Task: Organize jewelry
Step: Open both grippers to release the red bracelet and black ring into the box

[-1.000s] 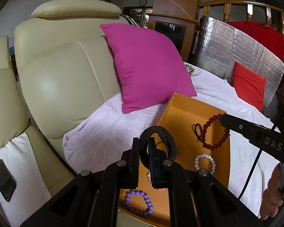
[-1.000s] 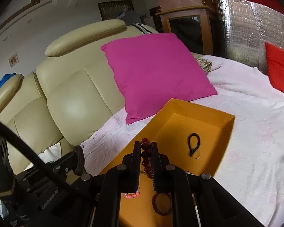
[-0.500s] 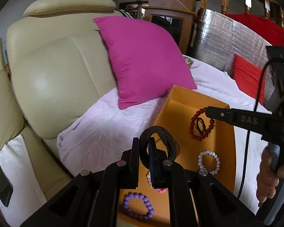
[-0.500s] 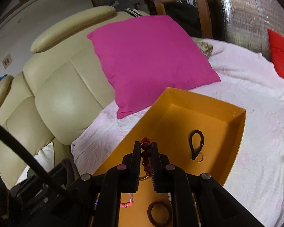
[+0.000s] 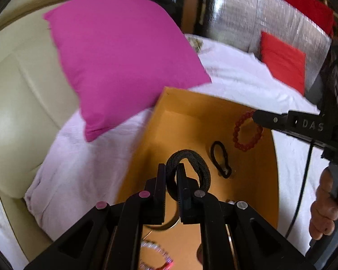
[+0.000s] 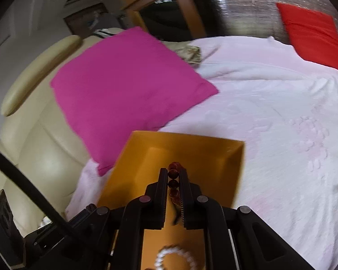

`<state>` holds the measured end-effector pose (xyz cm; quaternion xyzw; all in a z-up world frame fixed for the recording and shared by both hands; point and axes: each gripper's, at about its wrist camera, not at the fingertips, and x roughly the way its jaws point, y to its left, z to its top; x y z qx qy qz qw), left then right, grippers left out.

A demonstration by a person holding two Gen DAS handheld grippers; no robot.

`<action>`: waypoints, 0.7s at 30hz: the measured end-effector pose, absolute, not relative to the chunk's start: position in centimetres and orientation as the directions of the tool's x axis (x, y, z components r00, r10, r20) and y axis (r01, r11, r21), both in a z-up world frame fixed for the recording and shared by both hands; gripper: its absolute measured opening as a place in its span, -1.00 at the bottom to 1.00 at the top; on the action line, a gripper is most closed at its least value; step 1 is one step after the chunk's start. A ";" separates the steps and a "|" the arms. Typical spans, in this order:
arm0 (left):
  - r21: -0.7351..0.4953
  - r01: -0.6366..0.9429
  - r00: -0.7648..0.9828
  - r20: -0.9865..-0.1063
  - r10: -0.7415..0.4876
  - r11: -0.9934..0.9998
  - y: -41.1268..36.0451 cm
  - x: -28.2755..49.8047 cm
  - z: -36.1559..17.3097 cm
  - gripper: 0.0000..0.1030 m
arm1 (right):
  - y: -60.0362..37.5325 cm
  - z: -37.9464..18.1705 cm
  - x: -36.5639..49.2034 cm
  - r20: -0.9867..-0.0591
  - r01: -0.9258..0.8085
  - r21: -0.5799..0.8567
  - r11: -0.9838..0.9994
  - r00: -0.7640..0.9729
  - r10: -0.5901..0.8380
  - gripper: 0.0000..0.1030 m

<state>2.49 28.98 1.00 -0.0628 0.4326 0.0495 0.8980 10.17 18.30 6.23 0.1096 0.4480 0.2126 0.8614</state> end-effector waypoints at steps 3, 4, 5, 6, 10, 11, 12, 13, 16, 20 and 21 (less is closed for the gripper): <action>-0.061 -0.122 0.582 -0.813 0.022 0.991 27.8 4.3 -0.5 -0.82 | 17.9 5.0 11.4 -0.753 -0.241 0.366 0.899 0.491 0.438 -0.79; -0.051 -0.119 0.566 -0.824 0.026 0.992 27.4 4.9 -1.1 -0.82 | 17.9 4.7 11.6 -0.758 -0.240 0.362 0.901 0.486 0.434 -0.79; -0.045 -0.116 0.549 -0.836 0.026 0.992 27.0 5.4 -1.7 -0.82 | 17.9 4.3 11.8 -0.763 -0.239 0.357 0.903 0.483 0.430 -0.79; -0.043 -0.112 0.539 -0.842 0.025 0.993 26.9 5.6 -2.0 -0.82 | 17.9 4.0 12.0 -0.770 -0.238 0.349 0.906 0.479 0.422 -0.79; -0.012 -0.110 0.507 -0.861 0.046 0.994 26.3 6.1 -2.8 -0.42 | 18.0 3.3 12.6 -0.784 -0.242 0.328 0.913 0.469 0.406 -0.77; 0.003 -0.114 0.509 -0.859 0.061 0.993 26.3 5.9 -2.7 -0.19 | 18.0 3.3 12.6 -0.788 -0.239 0.319 0.917 0.470 0.397 -0.77; 0.011 -0.117 0.513 -0.855 0.070 0.993 26.3 5.8 -2.5 -0.06 | 17.9 3.4 12.6 -0.790 -0.240 0.317 0.918 0.468 0.395 -0.77; 0.025 -0.123 0.527 -0.846 0.087 0.992 26.3 5.3 -2.1 -0.02 | 17.7 3.5 12.6 -0.787 -0.240 0.319 0.917 0.473 0.397 -0.76; 0.051 -0.127 0.566 -0.817 0.114 0.991 25.9 3.6 -0.5 0.20 | 17.1 4.2 12.0 -0.781 -0.234 0.319 0.918 0.484 0.394 -0.13; 0.104 -0.135 0.612 -0.773 0.166 0.985 25.1 0.3 1.8 0.42 | 15.9 6.1 10.4 -0.740 -0.251 0.362 0.898 0.508 0.441 0.09; 0.107 -0.140 0.631 -0.756 0.172 0.984 24.9 -0.7 2.6 0.42 | 15.7 6.9 9.6 -0.732 -0.278 0.354 0.893 0.512 0.450 0.09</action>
